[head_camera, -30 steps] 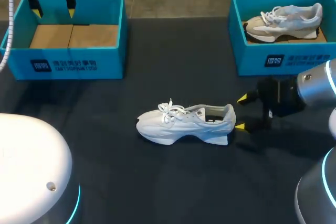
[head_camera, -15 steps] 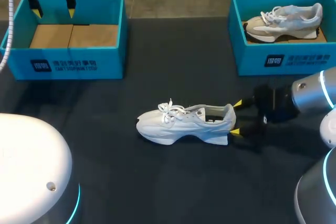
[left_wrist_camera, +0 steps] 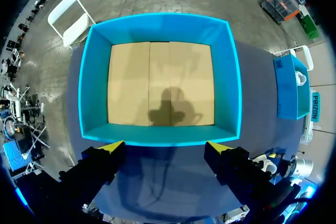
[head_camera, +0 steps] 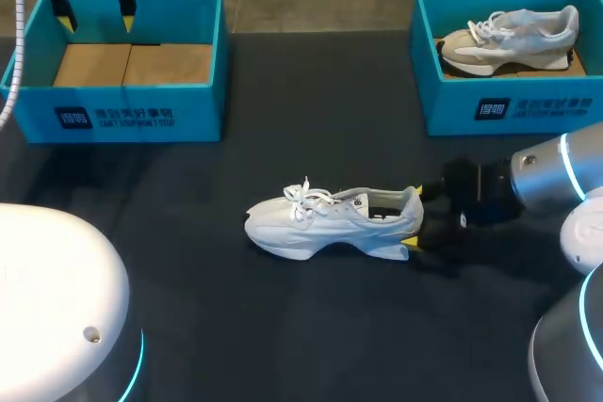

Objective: Take the shoe out of the shoebox, open the shoe tongue, remove and reinsert the insole, then place the shoe into the shoebox

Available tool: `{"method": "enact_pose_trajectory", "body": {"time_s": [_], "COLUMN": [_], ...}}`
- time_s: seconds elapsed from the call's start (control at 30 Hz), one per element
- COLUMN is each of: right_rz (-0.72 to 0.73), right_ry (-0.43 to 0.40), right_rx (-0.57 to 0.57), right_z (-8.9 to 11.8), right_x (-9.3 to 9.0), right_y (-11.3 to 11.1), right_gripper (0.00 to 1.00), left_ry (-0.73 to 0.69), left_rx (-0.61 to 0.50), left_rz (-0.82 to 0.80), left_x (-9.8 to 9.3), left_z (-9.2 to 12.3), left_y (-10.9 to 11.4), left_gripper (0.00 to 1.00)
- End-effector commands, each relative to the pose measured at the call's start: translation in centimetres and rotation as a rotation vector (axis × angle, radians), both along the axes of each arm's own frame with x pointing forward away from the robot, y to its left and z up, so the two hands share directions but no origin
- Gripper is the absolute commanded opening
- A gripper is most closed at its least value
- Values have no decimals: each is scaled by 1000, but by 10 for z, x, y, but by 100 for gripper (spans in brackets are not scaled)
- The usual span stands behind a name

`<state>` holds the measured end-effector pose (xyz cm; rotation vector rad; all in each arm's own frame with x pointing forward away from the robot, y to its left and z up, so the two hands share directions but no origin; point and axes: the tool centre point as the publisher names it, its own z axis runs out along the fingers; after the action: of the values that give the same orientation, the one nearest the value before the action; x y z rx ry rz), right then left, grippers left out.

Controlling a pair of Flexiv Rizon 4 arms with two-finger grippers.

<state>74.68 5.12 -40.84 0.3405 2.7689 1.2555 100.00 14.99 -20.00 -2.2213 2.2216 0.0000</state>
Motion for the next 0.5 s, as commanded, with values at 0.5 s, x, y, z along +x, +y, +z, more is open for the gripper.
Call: {"method": "enact_pose_trajectory", "body": {"time_s": [0.5], "right_rz": [19], "right_ry": [-13], "right_rx": [21], "right_z": [-16], "right_x": [5], "right_y": [31], "right_gripper": [100], "left_ry": [0], "left_rx": [0], "left_rz": [0], "left_x": [0], "left_z": [0], "left_y": [0], "left_gripper": [100]}}
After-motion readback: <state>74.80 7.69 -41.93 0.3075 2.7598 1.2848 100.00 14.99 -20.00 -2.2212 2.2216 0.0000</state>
